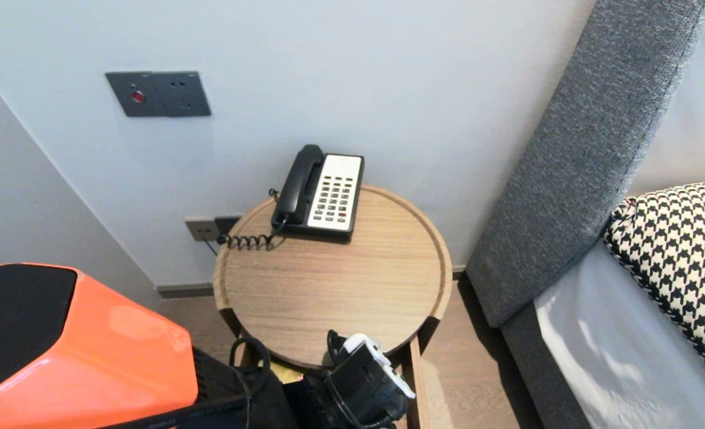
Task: Put the remote controls on the table in the drawer one by one
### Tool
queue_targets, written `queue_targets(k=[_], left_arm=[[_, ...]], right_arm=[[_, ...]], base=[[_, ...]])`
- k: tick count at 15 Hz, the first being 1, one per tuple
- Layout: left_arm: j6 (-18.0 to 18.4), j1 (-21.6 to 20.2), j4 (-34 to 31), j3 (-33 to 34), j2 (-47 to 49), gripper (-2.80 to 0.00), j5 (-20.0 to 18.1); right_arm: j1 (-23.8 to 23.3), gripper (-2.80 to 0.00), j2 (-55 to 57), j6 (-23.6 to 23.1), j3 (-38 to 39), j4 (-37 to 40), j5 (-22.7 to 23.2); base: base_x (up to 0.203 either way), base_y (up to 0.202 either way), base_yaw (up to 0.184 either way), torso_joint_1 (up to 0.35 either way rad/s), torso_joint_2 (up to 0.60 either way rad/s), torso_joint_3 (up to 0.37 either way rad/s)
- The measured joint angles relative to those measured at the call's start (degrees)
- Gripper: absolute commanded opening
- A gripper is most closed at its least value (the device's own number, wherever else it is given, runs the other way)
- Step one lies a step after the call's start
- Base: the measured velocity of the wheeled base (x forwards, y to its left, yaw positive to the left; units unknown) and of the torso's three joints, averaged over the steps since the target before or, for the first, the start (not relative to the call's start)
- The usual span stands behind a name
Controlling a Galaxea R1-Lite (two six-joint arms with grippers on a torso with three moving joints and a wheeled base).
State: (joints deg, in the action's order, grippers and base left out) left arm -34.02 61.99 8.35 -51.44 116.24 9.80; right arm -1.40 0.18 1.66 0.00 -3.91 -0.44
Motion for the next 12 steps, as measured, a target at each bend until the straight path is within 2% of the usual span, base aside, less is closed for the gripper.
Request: queue_targets(k=[1, 12], left_arm=[[0.01, 0.02, 0.10, 0.15, -0.02, 0.00, 0.06], [0.19, 0.47, -1.43, 0.51, -5.73, 0.00, 0.06]], right_arm=[[0.00, -2.80, 0.00, -0.01, 0.00, 0.01, 0.00], [0.00, -2.80, 0.00, -0.01, 0.00, 0.01, 0.00]], base=[[0.000, 0.000, 0.000, 0.000, 0.00, 0.000], [0.000, 0.000, 0.000, 0.000, 0.00, 0.000]])
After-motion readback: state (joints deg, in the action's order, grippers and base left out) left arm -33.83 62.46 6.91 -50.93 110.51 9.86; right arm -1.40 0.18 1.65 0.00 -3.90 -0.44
